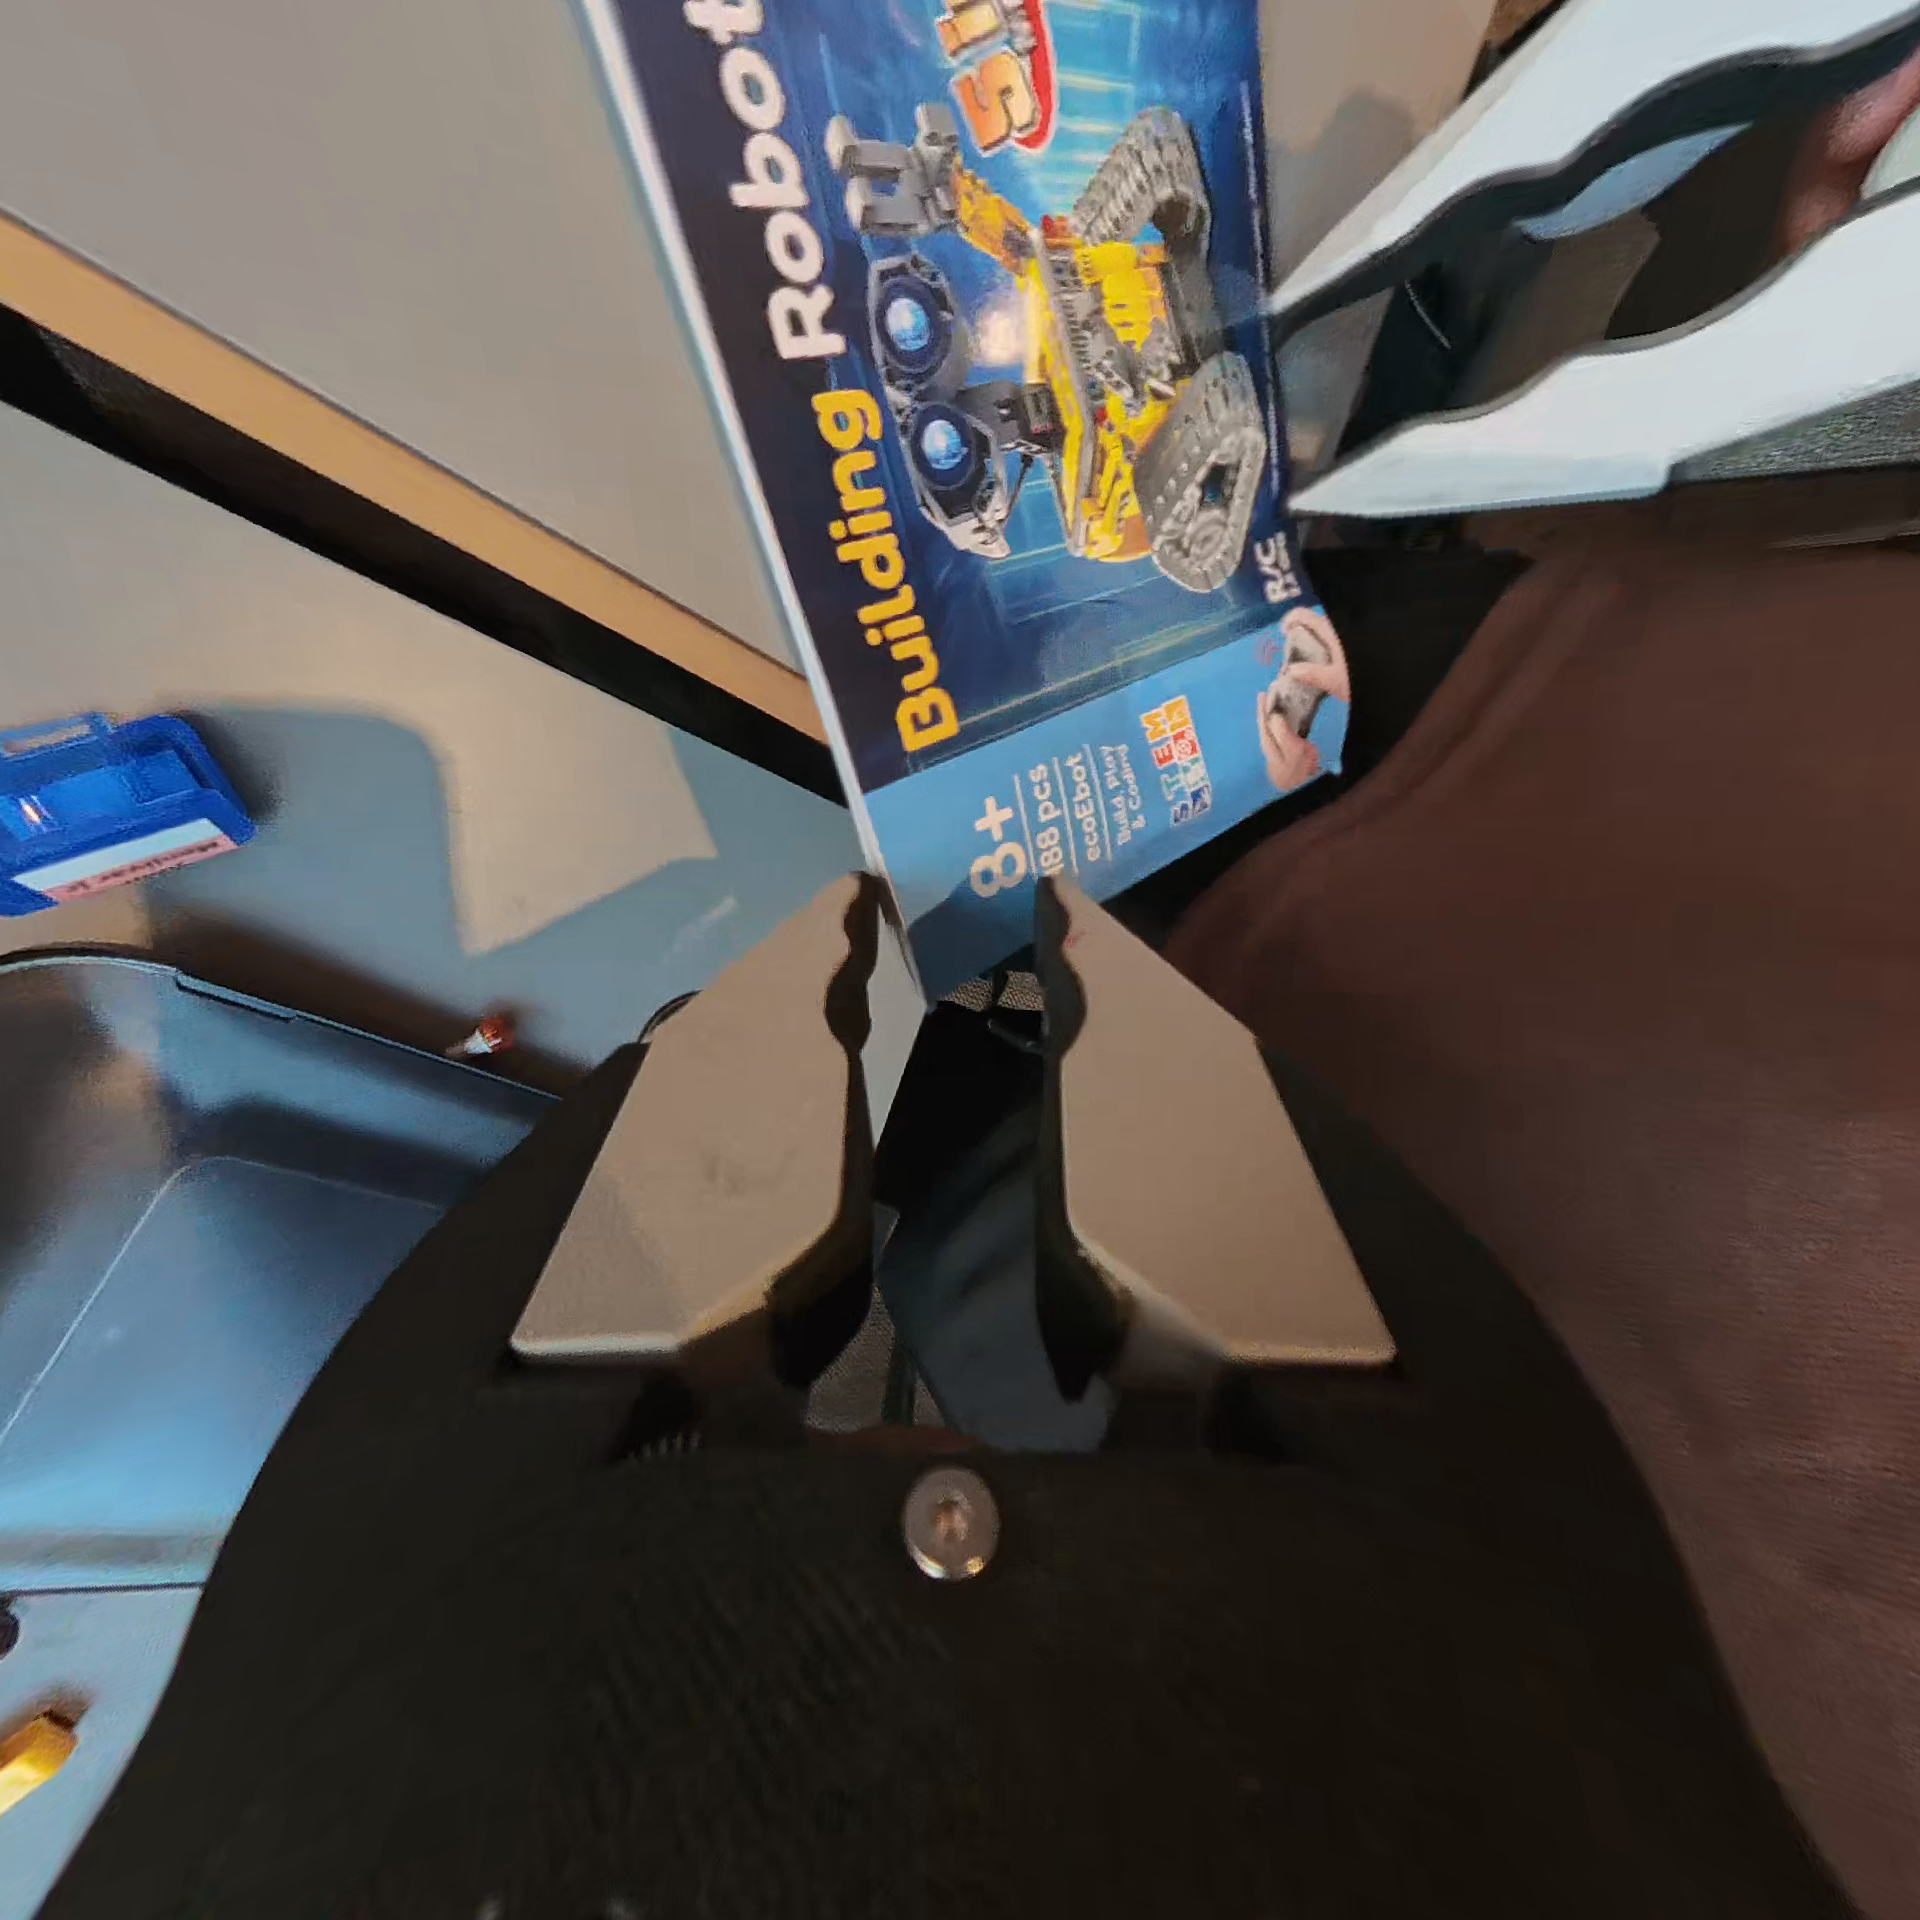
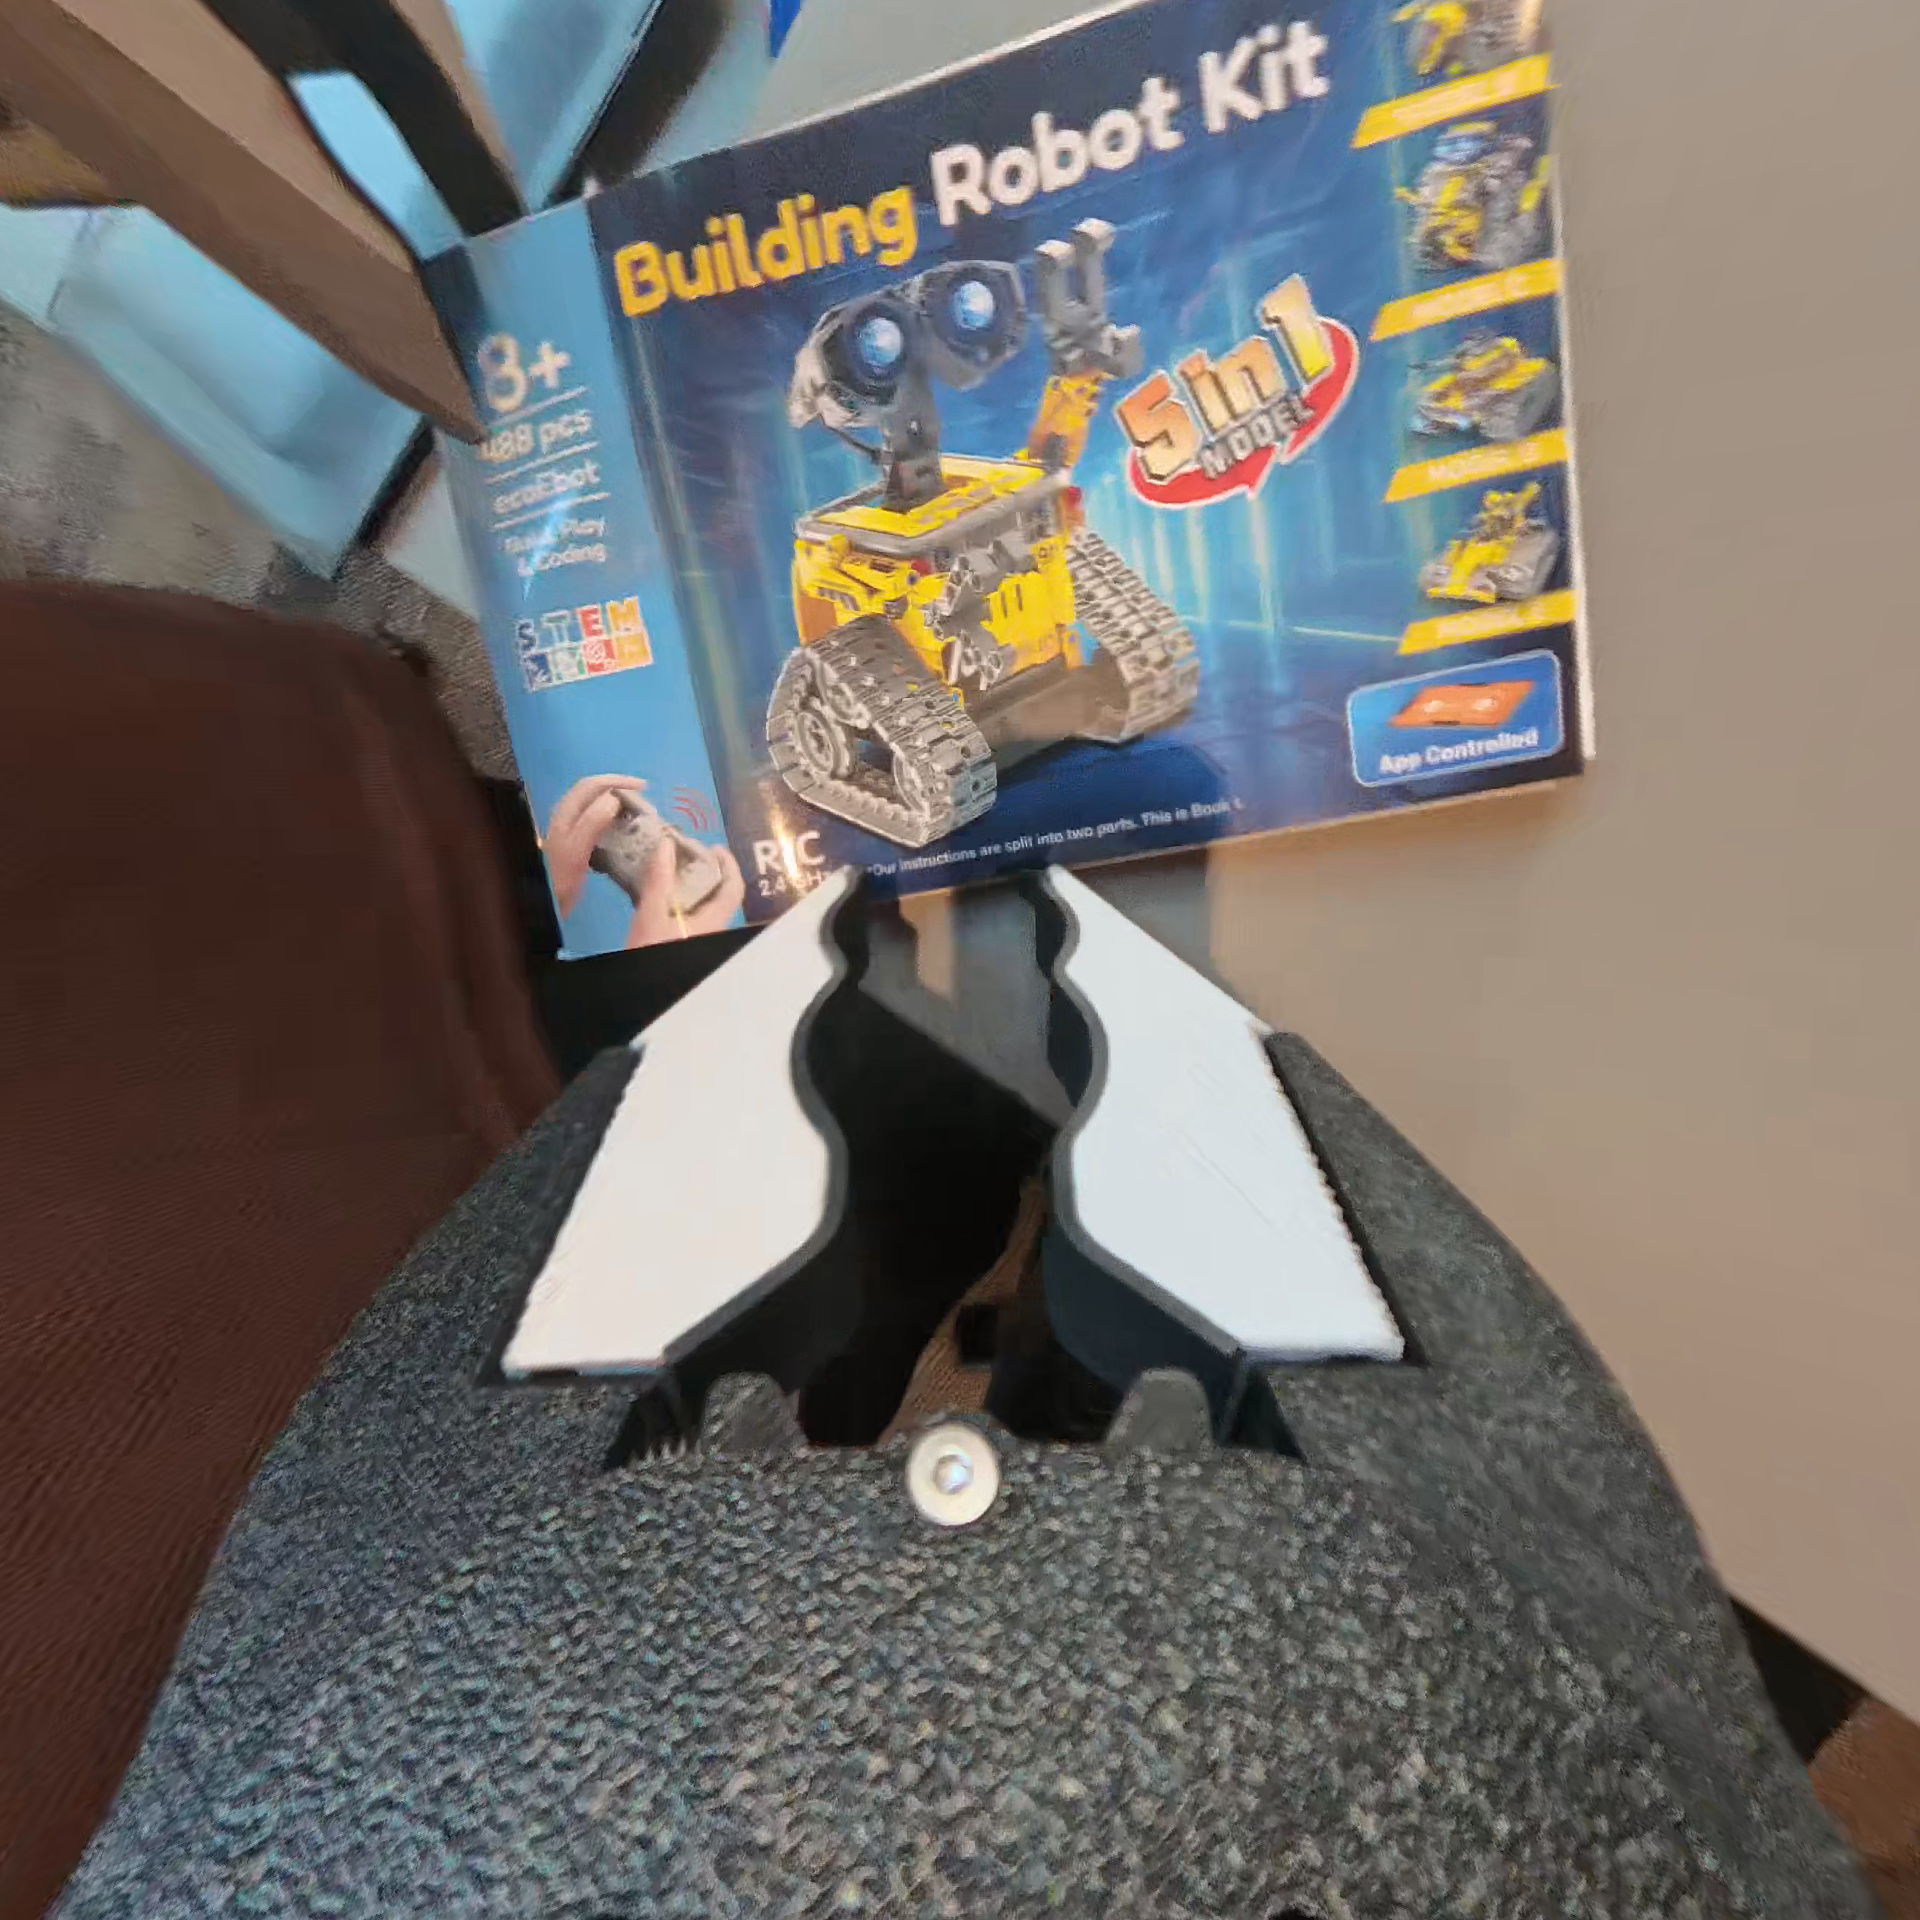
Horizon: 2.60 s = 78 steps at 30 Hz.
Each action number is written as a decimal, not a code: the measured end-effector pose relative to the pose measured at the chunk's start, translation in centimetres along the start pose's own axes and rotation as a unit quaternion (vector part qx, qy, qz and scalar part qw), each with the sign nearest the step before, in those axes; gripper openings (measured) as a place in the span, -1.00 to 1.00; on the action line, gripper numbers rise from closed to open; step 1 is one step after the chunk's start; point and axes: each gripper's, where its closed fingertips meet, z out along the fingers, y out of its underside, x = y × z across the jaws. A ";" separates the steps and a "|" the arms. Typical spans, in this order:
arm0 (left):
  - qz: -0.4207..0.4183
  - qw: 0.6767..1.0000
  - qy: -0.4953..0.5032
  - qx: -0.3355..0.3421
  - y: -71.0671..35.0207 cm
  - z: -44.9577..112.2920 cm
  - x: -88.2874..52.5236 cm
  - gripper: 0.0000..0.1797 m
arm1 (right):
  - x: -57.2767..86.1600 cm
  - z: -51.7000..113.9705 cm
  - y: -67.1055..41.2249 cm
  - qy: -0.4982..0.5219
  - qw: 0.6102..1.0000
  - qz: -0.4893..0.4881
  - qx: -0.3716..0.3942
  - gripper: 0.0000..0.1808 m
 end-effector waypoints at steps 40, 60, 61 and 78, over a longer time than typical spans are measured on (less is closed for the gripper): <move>0.509 0.802 -0.306 -0.059 -1.2 -1.4 -1.8 -0.36 | -5.5 0.7 -0.3 -0.113 0.988 -0.094 -0.038 -1.00; 0.399 0.893 -0.173 -0.114 -1.3 -2.3 -0.2 -0.80 | -5.2 -2.6 -4.0 -0.037 0.987 -0.158 0.017 -0.79; 0.371 0.909 -0.149 -0.119 -1.1 -2.3 0.0 -0.80 | -5.8 -3.0 -4.5 -0.041 0.984 -0.172 0.025 -0.76; 0.268 0.953 -0.071 -0.118 -0.6 -2.8 1.2 -0.84 | -4.9 -2.2 -4.1 -0.052 0.989 -0.135 -0.022 -0.84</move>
